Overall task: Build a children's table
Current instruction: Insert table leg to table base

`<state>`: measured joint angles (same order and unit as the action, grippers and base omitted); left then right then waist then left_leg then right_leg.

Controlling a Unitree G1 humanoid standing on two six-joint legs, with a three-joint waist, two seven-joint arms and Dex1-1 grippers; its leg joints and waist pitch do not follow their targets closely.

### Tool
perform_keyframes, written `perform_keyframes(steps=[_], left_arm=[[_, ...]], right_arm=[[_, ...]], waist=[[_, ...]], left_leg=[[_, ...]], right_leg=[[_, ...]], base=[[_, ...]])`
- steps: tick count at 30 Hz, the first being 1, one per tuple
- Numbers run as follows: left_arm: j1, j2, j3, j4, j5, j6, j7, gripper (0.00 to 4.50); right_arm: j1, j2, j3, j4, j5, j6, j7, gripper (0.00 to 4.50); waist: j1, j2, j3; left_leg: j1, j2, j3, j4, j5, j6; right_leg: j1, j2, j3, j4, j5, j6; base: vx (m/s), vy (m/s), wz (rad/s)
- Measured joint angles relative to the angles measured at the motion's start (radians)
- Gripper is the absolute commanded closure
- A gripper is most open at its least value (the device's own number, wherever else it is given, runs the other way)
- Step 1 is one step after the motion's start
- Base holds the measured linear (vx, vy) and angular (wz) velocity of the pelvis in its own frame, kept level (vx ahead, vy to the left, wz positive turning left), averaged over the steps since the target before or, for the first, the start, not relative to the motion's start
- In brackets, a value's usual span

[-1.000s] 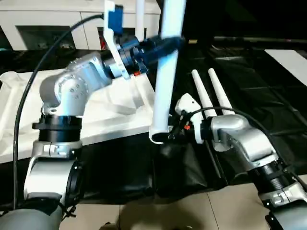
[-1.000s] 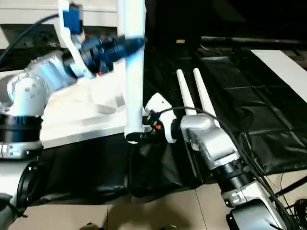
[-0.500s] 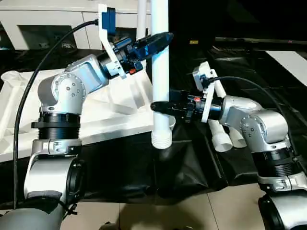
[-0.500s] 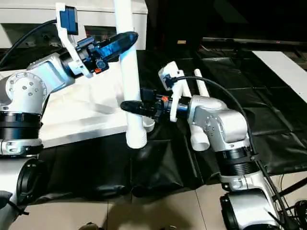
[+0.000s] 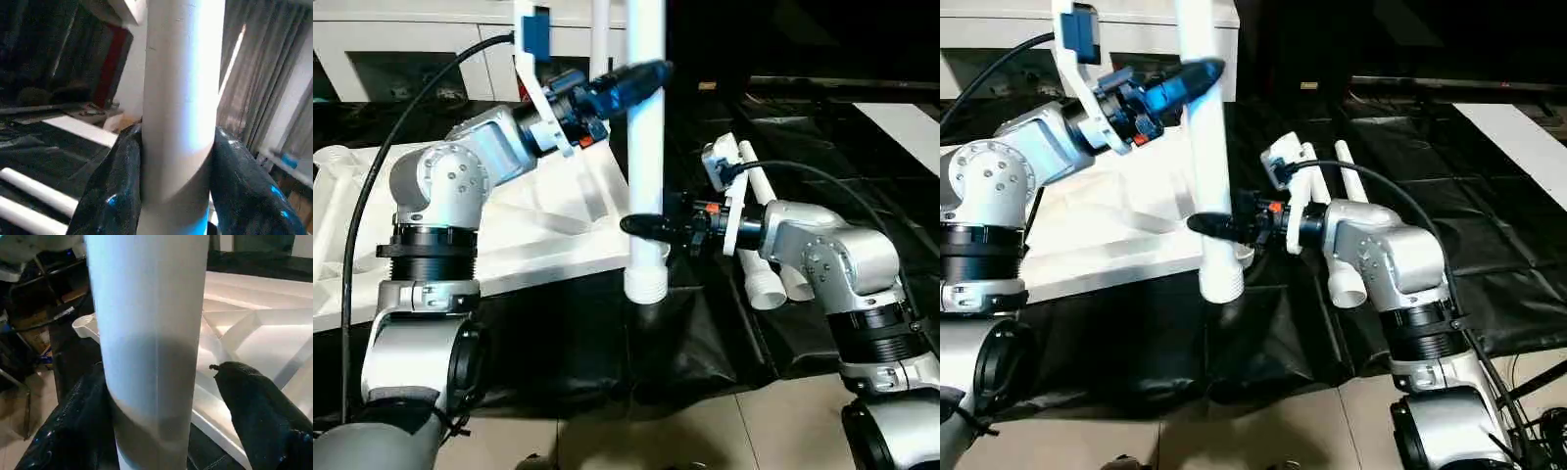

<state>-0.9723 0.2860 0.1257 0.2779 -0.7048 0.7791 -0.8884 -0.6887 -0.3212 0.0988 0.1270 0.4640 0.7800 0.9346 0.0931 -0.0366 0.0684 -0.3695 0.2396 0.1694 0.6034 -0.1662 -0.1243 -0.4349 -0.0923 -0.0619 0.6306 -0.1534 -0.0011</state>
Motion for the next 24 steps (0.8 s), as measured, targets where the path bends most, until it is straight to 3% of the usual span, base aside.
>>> perform_keyframes(steps=[17,24], left_arm=[[0.018,0.0,-0.03,-0.021,0.014,-0.013,-0.036,2.84],[0.019,-0.001,-0.03,-0.039,0.013,-0.015,-0.036,2.84]], right_arm=[[0.02,-0.028,0.059,-0.016,0.01,0.062,0.035,1.01],[0.02,-0.025,0.065,-0.018,0.013,0.073,0.044,1.01]], waist=[[0.0,-0.004,0.001],[-0.001,-0.011,0.0]], left_leg=[[0.0,0.0,0.0,0.0,0.0,0.0],[0.0,0.0,0.0,0.0,0.0,0.0]], right_leg=[[0.0,0.0,0.0,0.0,0.0,0.0],[0.0,0.0,0.0,0.0,0.0,0.0]], base=[[0.0,0.0,0.0],[0.0,0.0,0.0]])
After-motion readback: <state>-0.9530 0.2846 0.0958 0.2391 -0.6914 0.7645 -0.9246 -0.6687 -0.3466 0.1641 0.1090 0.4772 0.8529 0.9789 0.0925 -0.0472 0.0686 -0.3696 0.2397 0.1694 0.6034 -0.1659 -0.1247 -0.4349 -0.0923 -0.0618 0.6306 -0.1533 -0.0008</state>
